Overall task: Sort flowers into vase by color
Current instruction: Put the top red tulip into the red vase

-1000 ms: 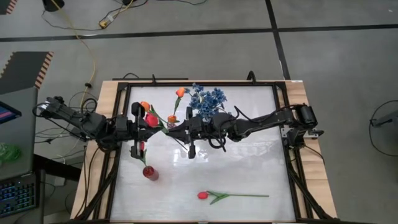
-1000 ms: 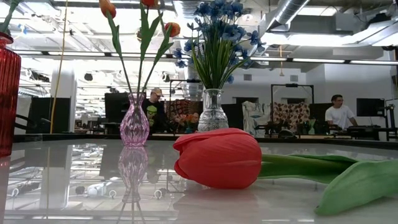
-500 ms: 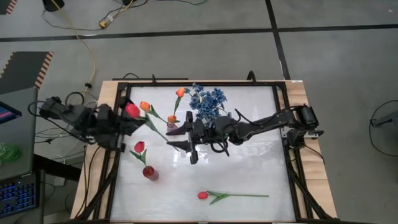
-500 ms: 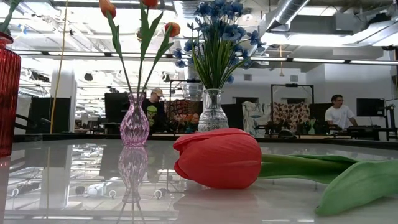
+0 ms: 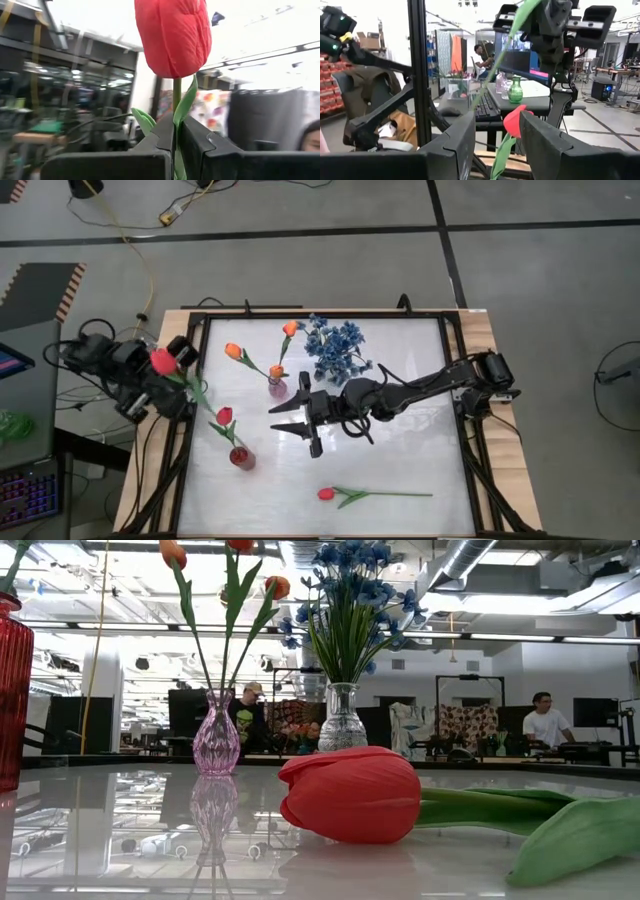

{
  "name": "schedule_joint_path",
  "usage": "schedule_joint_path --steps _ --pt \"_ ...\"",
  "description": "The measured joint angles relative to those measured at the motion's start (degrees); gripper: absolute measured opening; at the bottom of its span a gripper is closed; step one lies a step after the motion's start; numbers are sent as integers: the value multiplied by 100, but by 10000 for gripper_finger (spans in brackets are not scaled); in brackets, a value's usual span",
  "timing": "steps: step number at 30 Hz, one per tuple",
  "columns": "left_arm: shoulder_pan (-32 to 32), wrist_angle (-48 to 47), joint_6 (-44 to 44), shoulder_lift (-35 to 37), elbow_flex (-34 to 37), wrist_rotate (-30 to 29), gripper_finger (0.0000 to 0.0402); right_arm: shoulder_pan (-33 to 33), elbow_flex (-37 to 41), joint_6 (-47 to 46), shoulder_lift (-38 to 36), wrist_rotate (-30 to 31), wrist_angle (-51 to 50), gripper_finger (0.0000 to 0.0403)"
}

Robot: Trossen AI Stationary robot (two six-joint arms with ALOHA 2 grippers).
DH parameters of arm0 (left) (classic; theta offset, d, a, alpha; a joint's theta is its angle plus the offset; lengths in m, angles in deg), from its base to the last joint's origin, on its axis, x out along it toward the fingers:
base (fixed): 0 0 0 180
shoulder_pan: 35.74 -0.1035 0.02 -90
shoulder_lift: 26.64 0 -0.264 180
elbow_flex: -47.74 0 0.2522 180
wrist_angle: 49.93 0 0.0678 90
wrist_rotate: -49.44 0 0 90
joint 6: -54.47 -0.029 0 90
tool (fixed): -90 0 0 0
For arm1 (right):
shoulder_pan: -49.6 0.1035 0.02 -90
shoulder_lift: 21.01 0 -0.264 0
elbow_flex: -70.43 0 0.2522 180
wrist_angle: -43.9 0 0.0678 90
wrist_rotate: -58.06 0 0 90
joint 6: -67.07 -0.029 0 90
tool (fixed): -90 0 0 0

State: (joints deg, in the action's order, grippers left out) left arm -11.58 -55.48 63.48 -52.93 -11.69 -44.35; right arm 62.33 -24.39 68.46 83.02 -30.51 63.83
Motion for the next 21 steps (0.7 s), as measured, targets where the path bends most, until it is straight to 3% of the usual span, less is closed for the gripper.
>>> schedule_joint_path --steps 6,21 --pt "0 -485 418 322 -2 668 2 4 0 17 -56 0 -409 178" --pt "0 -1895 557 463 -4 826 2 162 0 13 -702 2 -2640 178"
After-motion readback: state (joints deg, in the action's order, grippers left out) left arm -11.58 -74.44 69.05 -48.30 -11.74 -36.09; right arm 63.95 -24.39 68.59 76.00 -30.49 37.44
